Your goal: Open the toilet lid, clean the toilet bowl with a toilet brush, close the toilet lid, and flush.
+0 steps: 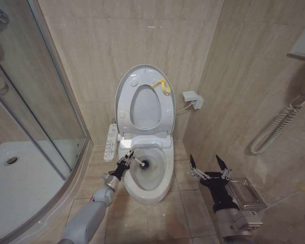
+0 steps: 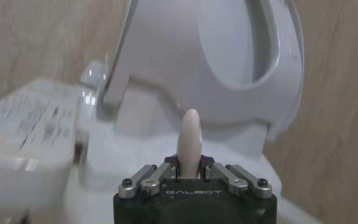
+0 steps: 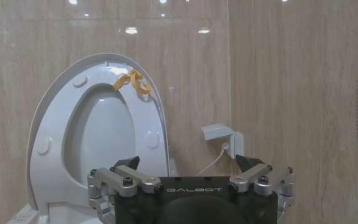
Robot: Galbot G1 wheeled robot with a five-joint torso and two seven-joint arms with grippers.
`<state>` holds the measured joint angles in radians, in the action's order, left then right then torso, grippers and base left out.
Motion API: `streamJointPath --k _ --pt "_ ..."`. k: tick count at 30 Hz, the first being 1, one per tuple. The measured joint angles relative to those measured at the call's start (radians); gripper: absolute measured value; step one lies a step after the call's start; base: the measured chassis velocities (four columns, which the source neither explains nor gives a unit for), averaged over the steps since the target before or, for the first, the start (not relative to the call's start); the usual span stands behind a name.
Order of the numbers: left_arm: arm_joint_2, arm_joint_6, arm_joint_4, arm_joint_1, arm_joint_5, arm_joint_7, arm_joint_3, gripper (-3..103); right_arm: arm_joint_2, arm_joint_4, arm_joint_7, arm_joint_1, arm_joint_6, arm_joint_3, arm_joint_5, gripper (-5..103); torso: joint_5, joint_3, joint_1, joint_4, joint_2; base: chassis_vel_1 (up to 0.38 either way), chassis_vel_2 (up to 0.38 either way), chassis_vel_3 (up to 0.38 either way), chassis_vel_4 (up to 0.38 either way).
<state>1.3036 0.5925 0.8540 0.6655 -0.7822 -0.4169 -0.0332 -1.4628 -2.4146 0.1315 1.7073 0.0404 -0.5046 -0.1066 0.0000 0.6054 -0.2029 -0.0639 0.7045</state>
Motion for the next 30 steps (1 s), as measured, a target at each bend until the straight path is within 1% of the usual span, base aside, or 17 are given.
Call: streamJointPath --k 3,5,7,9,10,13,14,16,17,20,25,27,28,29,30 --pt "0.012 0.006 0.028 -0.01 -0.01 0.013 0.005 21 0.0 0.0 0.0 0.0 0.0 0.0 0.0 100 0.0 0.0 0.0 -0.0003 0.0 0.0 0.0 0.0 0.0" --pt "0.031 0.007 0.056 -0.029 -0.035 0.027 0.013 21 0.0 0.0 0.0 0.0 0.0 0.0 0.0 100 0.0001 0.0 0.0 -0.0005 0.0 0.0 0.0 0.0 0.0" --pt "0.043 0.007 0.061 -0.036 -0.047 0.034 0.02 21 0.0 0.0 0.0 0.0 0.0 0.0 0.0 100 0.0002 0.0 0.0 -0.0005 0.0 0.0 0.0 0.0 0.0" --pt "0.076 0.007 0.06 -0.043 -0.076 0.041 0.038 21 0.0 0.0 0.0 0.0 0.0 0.0 0.0 100 0.0 0.0 0.0 -0.0004 0.0 0.0 0.0 0.0 0.0" --pt "0.076 0.007 0.06 -0.043 -0.076 0.041 0.038 21 0.0 0.0 0.0 0.0 0.0 0.0 0.0 100 0.0 0.0 0.0 -0.0004 0.0 0.0 0.0 0.0 0.0" --pt "0.129 0.004 0.047 -0.044 -0.119 0.044 0.085 21 0.0 0.0 0.0 0.0 0.0 0.0 0.0 100 0.0003 0.0 0.0 0.0001 0.0 0.0 0.0 0.0 0.0" --pt "0.129 0.004 0.047 -0.044 -0.119 0.044 0.085 21 0.0 0.0 0.0 0.0 0.0 0.0 0.0 100 0.0003 0.0 0.0 0.0001 0.0 0.0 0.0 0.0 0.0" --pt "0.178 -0.007 0.045 -0.034 -0.17 0.049 0.113 21 0.0 0.0 0.0 0.0 0.0 0.0 0.0 100 0.0003 0.0 0.0 -0.0002 0.0 0.0 0.0 0.0 0.0" --pt "0.178 -0.007 0.045 -0.034 -0.17 0.049 0.113 21 0.0 0.0 0.0 0.0 0.0 0.0 0.0 100 0.0003 0.0 0.0 -0.0002 0.0 0.0 0.0 0.0 0.0" --pt "0.223 -0.018 0.04 -0.023 -0.213 0.045 0.128 21 0.0 0.0 0.0 0.0 0.0 0.0 0.0 100 0.0005 0.0 0.0 0.0001 0.0 0.0 0.0 0.0 0.0" --pt "0.252 -0.019 0.021 -0.02 -0.216 0.033 0.134 21 0.0 0.0 0.0 0.0 0.0 0.0 0.0 100 0.0005 0.0 0.0 0.0001 0.0 0.0 0.0 0.0 0.0" --pt "0.262 -0.008 -0.023 -0.02 -0.185 0.008 0.135 21 0.0 0.0 0.0 0.0 0.0 0.0 0.0 100 0.0004 0.0 0.0 0.0 0.0 0.0 0.0 0.0 0.0" --pt "0.262 -0.008 -0.023 -0.02 -0.185 0.008 0.135 21 0.0 0.0 0.0 0.0 0.0 0.0 0.0 100 0.0004 0.0 0.0 0.0 0.0 0.0 0.0 0.0 0.0" --pt "0.262 -0.001 -0.041 -0.02 -0.168 -0.003 0.136 21 0.0 0.0 0.0 0.0 0.0 0.0 0.0 100 0.0003 0.0 0.0 0.0002 0.0 0.0 0.0 0.0 0.0" --pt "0.259 0.008 -0.057 -0.02 -0.151 -0.011 0.137 21 0.0 0.0 0.0 0.0 0.0 0.0 0.0 100 0.0001 0.0 0.0 -0.0002 0.0 0.0 0.0 0.0 0.0"
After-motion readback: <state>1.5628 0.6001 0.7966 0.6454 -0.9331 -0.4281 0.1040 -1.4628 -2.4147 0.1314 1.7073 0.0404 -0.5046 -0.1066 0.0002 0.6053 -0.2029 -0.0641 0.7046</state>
